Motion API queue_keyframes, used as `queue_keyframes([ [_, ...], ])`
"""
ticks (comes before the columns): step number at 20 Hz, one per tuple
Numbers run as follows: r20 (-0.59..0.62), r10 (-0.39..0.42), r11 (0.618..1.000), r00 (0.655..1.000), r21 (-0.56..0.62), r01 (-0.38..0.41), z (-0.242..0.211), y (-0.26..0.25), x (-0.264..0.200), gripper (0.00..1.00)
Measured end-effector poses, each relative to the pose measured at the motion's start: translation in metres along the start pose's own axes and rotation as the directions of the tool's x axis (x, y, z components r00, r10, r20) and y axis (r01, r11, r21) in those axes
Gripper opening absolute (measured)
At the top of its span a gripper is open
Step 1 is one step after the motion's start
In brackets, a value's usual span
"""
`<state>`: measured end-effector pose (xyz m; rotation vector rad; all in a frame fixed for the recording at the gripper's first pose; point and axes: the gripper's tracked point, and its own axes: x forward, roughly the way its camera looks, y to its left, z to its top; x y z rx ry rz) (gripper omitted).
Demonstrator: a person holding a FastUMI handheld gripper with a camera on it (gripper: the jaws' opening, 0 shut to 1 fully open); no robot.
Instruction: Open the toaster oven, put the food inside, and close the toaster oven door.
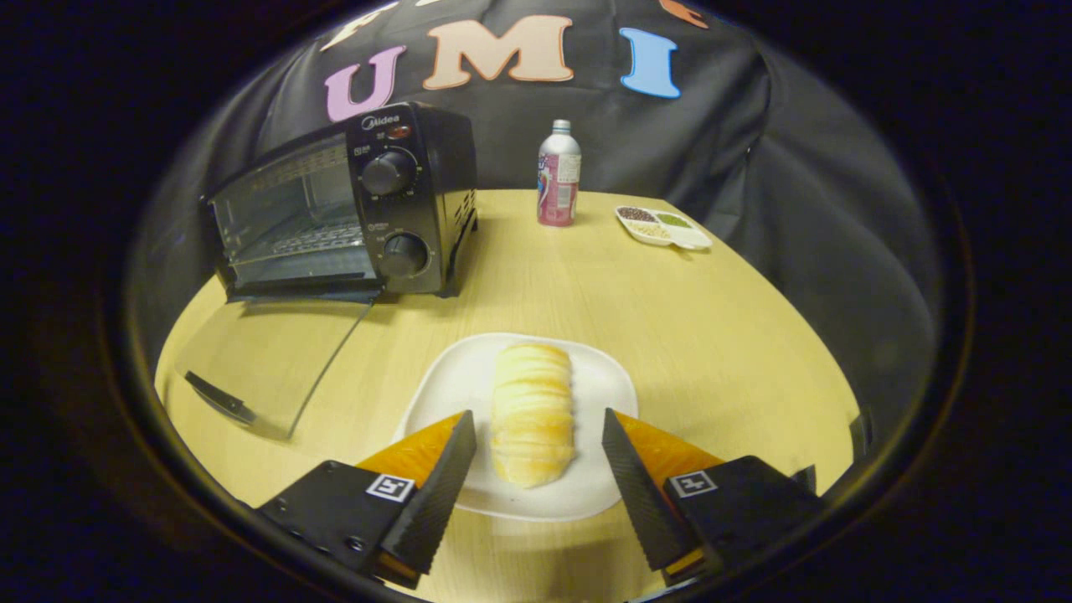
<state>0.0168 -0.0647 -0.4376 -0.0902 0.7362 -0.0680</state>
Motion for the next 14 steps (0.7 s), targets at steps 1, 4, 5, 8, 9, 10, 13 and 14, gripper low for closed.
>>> queue_keyframes([
  [1,0.009,0.023,1.000,1.000,0.014,-0.023,0.000,0.003,-0.001,0.87],
  [4,0.045,0.036,0.999,0.998,-0.010,-0.036,0.002,0.005,-0.001,0.66],
  [5,0.048,0.032,0.999,0.998,-0.009,-0.031,0.000,0.005,0.000,0.60],
  [8,0.070,0.007,1.000,0.998,-0.021,-0.005,0.002,0.005,-0.002,0.55],
  [9,0.078,0.008,1.000,0.997,-0.012,-0.007,0.003,0.008,-0.005,0.54],
  [10,0.092,0.009,1.000,0.996,0.002,-0.009,0.006,0.013,-0.008,0.52],
  [13,0.154,0.008,0.998,0.988,0.065,-0.018,0.019,0.024,-0.023,0.52],
  [14,0.175,0.018,0.995,0.984,0.091,-0.034,0.025,0.031,-0.028,0.52],
])
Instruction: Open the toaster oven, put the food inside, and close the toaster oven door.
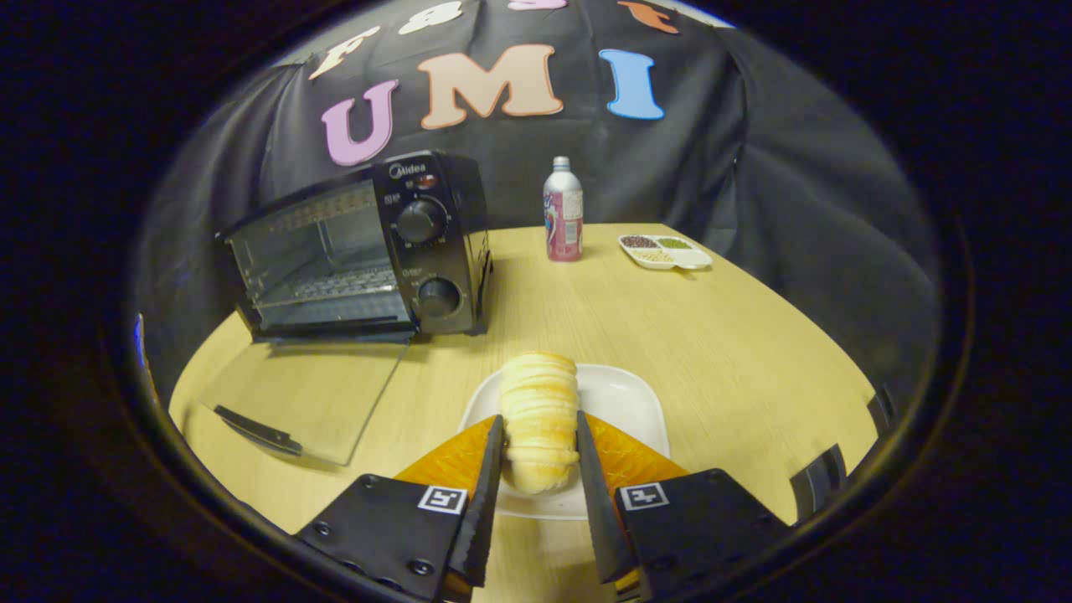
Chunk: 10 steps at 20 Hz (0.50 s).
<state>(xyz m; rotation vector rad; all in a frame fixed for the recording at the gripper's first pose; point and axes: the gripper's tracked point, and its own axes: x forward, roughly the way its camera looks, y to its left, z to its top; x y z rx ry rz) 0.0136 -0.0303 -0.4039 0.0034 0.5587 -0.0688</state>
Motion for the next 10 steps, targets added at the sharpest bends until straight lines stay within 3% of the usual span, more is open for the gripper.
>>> queue_keyframes([
  [6,0.101,0.126,0.983,0.987,0.122,-0.138,0.020,0.066,-0.030,0.52],
  [10,0.165,0.144,0.965,0.976,0.194,-0.176,0.031,0.106,-0.033,0.52],
])
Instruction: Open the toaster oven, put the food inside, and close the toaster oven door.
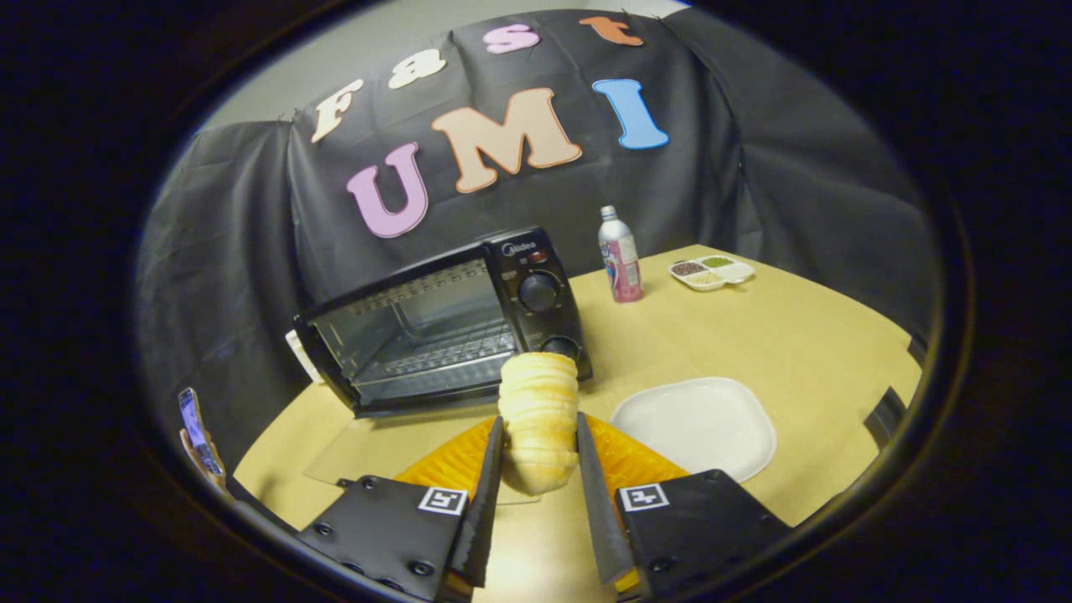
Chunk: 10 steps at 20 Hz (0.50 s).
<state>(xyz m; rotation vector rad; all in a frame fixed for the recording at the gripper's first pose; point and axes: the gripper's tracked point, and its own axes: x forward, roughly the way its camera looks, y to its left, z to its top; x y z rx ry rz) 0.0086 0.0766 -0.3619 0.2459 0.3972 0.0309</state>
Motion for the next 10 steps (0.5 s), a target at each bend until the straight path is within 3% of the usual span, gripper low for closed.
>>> queue_keyframes([
  [5,0.006,0.122,0.982,0.992,0.148,-0.122,-0.008,0.067,0.021,0.52],
  [10,-0.040,0.160,0.966,0.986,0.210,-0.148,-0.013,0.100,0.053,0.52],
])
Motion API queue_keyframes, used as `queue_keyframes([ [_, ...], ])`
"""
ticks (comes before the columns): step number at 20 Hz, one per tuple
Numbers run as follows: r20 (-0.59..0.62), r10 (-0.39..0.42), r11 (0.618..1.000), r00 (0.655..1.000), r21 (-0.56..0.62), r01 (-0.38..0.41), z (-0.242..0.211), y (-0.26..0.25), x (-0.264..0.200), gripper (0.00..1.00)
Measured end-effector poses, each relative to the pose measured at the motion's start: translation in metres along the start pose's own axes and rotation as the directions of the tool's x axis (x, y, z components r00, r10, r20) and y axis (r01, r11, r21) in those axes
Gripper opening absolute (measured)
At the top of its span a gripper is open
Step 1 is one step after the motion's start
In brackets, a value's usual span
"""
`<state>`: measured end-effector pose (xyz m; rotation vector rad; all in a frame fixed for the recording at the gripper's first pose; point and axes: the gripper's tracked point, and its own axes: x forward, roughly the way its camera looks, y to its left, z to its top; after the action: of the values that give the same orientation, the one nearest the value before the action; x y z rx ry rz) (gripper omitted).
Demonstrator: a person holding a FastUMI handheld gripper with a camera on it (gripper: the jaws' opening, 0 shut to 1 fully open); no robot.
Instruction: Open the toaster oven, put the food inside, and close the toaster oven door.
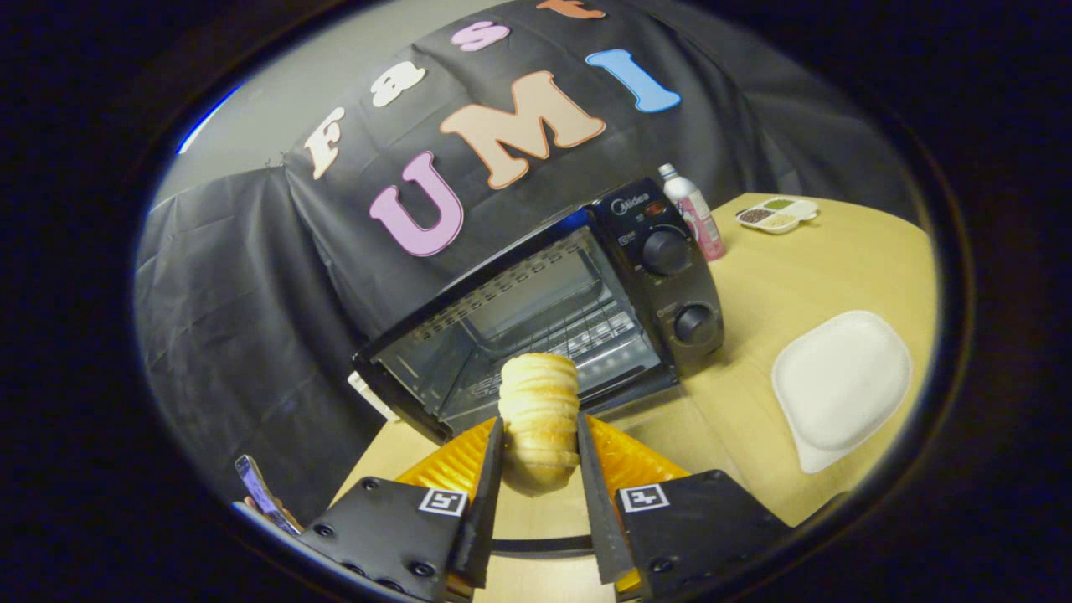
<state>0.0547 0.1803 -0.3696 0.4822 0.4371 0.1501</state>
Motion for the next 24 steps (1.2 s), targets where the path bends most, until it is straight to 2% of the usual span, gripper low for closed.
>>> queue_keyframes([
  [7,0.003,-0.047,0.998,0.999,0.030,0.047,0.009,0.018,0.042,0.51],
  [10,0.019,-0.067,0.994,0.998,0.089,0.065,0.017,0.024,0.062,0.51],
  [13,0.076,-0.139,0.979,0.987,0.161,0.125,0.036,0.018,0.078,0.51],
  [17,0.137,-0.202,0.953,0.970,0.256,0.162,0.054,0.019,0.098,0.51],
  [21,0.141,-0.220,0.933,0.965,0.321,0.165,0.055,0.022,0.115,0.51],
  [24,0.139,-0.206,0.941,0.969,0.299,0.157,0.051,0.024,0.121,0.63],
])
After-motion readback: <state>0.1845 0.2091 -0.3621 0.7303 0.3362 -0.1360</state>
